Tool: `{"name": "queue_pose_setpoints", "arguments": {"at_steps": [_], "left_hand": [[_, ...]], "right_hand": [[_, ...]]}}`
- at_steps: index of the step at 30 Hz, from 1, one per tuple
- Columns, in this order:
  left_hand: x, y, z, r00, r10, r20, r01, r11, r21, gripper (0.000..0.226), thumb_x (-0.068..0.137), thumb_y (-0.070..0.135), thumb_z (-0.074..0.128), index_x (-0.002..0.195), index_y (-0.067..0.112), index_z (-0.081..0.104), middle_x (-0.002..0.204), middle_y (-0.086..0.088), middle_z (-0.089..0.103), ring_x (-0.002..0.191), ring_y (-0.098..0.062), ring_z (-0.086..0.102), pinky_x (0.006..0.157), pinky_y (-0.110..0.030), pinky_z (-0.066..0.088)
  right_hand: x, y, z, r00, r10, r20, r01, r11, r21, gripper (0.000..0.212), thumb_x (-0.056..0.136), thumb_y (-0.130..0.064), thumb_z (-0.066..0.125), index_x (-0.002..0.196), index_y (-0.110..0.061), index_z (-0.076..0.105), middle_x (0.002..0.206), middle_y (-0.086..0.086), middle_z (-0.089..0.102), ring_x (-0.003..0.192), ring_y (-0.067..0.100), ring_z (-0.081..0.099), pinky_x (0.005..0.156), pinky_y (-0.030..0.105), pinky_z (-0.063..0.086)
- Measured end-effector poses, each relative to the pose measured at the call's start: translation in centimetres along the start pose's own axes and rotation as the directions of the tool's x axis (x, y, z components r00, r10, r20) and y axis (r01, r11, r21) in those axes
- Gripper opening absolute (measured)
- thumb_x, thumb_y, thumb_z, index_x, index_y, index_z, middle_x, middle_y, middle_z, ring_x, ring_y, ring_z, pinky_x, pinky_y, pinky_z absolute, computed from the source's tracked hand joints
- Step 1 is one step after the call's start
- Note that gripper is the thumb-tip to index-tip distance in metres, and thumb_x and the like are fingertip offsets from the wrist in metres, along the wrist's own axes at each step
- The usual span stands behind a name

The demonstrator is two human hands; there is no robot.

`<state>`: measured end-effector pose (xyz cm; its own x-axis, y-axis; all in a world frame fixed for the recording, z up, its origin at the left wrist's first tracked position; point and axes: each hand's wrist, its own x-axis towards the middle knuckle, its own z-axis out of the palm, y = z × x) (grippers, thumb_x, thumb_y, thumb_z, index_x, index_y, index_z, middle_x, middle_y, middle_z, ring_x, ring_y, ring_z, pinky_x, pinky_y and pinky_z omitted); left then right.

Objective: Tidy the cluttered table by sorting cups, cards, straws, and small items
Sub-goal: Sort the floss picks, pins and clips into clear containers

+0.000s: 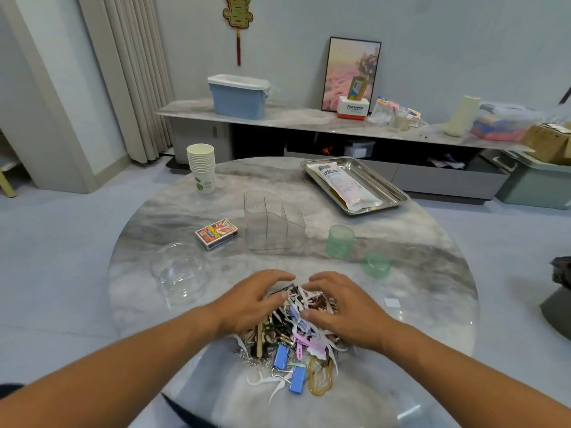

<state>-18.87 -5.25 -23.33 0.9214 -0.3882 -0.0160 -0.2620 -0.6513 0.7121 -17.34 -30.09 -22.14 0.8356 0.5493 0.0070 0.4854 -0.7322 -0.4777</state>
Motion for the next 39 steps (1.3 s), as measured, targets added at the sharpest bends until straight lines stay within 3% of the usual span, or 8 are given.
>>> {"name": "queue_pose_setpoints", "arguments": {"at_steps": [4,10,15,21,27,31,35,39], "left_hand": [[-0.5,0.6,-3.1,0.987,0.061,0.151,-0.100,0.959,0.267,0.028,0.085,0.049,0.074,0.109,0.037,0.068,0.113,0.015,0.056,0.111,-0.002,0.048,0.101,-0.033,0.042],[-0.8,2.8,-5.0,0.904,-0.135,0.406,-0.082,0.876,0.475,0.053,0.067,0.040,0.091,0.114,0.032,0.067,0.120,0.007,0.051,0.108,-0.013,0.049,0.092,-0.034,0.048],[-1.3,1.9,-3.5,0.914,-0.145,0.379,-0.091,0.837,0.539,0.038,0.079,0.023,0.082,0.113,0.028,0.067,0.121,0.003,0.048,0.104,-0.018,0.053,0.082,-0.031,0.045],[-0.2,1.9,-3.3,0.927,-0.121,0.354,-0.083,0.856,0.510,0.023,0.081,0.025,0.080,0.101,0.023,0.071,0.112,0.007,0.048,0.090,-0.011,0.047,0.069,-0.025,0.035],[1.0,2.0,-5.2,0.950,-0.133,0.284,0.027,0.937,0.350,0.021,0.075,0.031,0.086,0.092,0.026,0.075,0.103,0.016,0.053,0.082,-0.001,0.049,0.072,-0.022,0.041],[1.3,1.8,-6.4,0.937,-0.198,0.289,0.147,0.971,0.188,0.017,0.079,0.028,0.085,0.092,0.025,0.074,0.073,0.025,0.065,0.066,0.007,0.055,0.063,-0.016,0.039],[1.5,1.5,-6.9,0.942,-0.197,0.273,0.199,0.980,0.019,0.015,0.084,0.025,0.081,0.094,0.019,0.072,0.088,0.006,0.076,0.076,-0.003,0.063,0.072,-0.023,0.047],[1.7,2.1,-7.1,0.944,-0.223,0.245,0.284,0.925,-0.251,0.013,0.092,0.015,0.072,0.099,0.008,0.065,0.084,-0.003,0.076,0.077,-0.013,0.068,0.072,-0.026,0.055]], "right_hand": [[-0.9,-4.5,-0.6,0.960,-0.182,0.215,0.220,0.960,-0.171,0.052,0.074,-0.073,0.070,0.110,-0.036,0.067,0.117,-0.015,0.054,0.112,0.007,0.046,0.101,0.035,0.037],[-1.0,-6.5,1.3,0.897,-0.229,0.379,0.379,0.839,-0.389,0.076,0.064,-0.078,0.075,0.120,-0.031,0.054,0.112,-0.004,0.049,0.105,0.020,0.044,0.089,0.037,0.028],[0.0,-6.2,1.5,0.896,-0.187,0.403,0.360,0.837,-0.412,0.070,0.071,-0.063,0.076,0.128,-0.029,0.054,0.118,0.000,0.048,0.106,0.024,0.048,0.092,0.038,0.032],[0.5,-5.3,1.2,0.895,-0.189,0.405,0.365,0.831,-0.419,0.055,0.080,-0.043,0.068,0.129,-0.023,0.054,0.122,0.003,0.047,0.092,0.029,0.053,0.084,0.039,0.037],[0.7,-5.0,1.1,0.932,-0.165,0.324,0.278,0.898,-0.342,0.048,0.084,-0.035,0.060,0.131,-0.024,0.053,0.130,-0.002,0.045,0.098,0.029,0.053,0.092,0.040,0.043],[1.1,-4.2,0.6,0.946,-0.156,0.283,0.252,0.905,-0.342,0.037,0.091,-0.037,0.057,0.126,-0.024,0.058,0.123,-0.003,0.052,0.100,0.027,0.055,0.082,0.033,0.036],[1.5,-3.3,0.8,0.966,-0.147,0.212,0.213,0.918,-0.335,0.036,0.091,-0.054,0.062,0.116,-0.029,0.068,0.112,-0.006,0.060,0.103,0.018,0.055,0.093,0.037,0.040],[2.0,-3.3,0.2,0.990,-0.065,0.129,0.093,0.969,-0.229,0.038,0.085,-0.060,0.070,0.114,-0.035,0.069,0.110,-0.015,0.061,0.102,0.009,0.054,0.093,0.030,0.034]]}}
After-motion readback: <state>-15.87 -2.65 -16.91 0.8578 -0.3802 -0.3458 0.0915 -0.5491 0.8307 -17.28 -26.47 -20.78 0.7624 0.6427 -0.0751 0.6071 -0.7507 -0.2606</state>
